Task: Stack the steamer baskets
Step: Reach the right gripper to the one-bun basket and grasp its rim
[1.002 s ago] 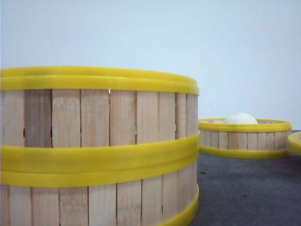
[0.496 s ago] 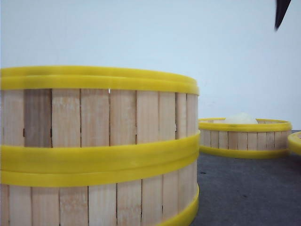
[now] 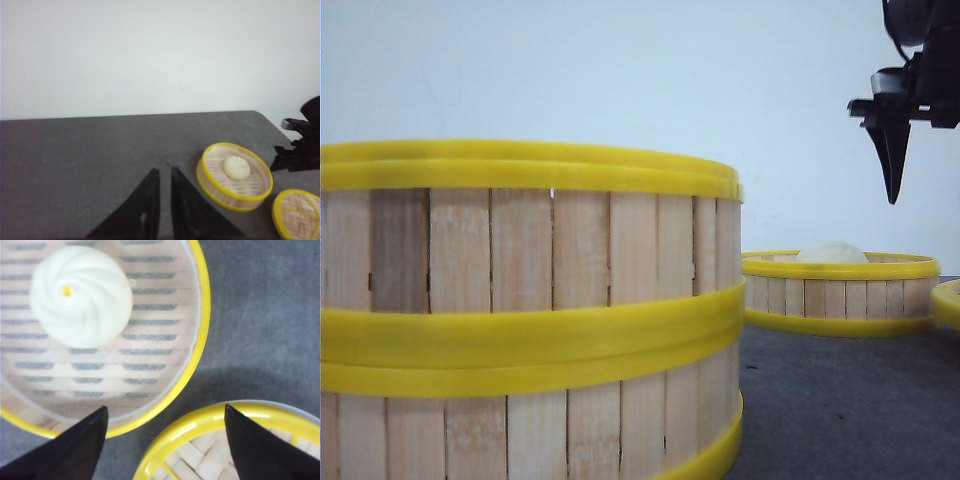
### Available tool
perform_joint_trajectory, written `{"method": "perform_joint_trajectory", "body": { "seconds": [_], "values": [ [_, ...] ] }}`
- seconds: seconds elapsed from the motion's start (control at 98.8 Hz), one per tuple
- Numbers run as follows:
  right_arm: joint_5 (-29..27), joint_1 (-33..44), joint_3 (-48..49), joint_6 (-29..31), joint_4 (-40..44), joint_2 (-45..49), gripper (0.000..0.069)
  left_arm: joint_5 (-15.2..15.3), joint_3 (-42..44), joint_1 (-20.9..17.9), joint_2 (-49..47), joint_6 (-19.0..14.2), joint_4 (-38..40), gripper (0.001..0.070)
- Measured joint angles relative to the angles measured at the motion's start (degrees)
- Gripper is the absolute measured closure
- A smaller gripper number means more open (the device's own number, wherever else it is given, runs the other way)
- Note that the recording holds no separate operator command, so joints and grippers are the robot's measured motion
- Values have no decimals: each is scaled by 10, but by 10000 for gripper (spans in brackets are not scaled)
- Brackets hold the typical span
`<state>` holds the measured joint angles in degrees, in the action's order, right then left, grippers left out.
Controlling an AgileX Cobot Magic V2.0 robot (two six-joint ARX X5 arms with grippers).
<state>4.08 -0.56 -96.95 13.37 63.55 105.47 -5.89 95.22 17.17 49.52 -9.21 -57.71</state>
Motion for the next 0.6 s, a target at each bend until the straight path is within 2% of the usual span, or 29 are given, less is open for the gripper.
{"method": "perform_joint_trajectory", "body": {
  "seconds": [0.476,0.597],
  "values": [
    [-28,0,0,-12,-27,77,248,0,0,6,3,7,-5,695],
    [-28,0,0,-12,-29,89,317,0,0,6,3,7,-7,695]
  ]
}}
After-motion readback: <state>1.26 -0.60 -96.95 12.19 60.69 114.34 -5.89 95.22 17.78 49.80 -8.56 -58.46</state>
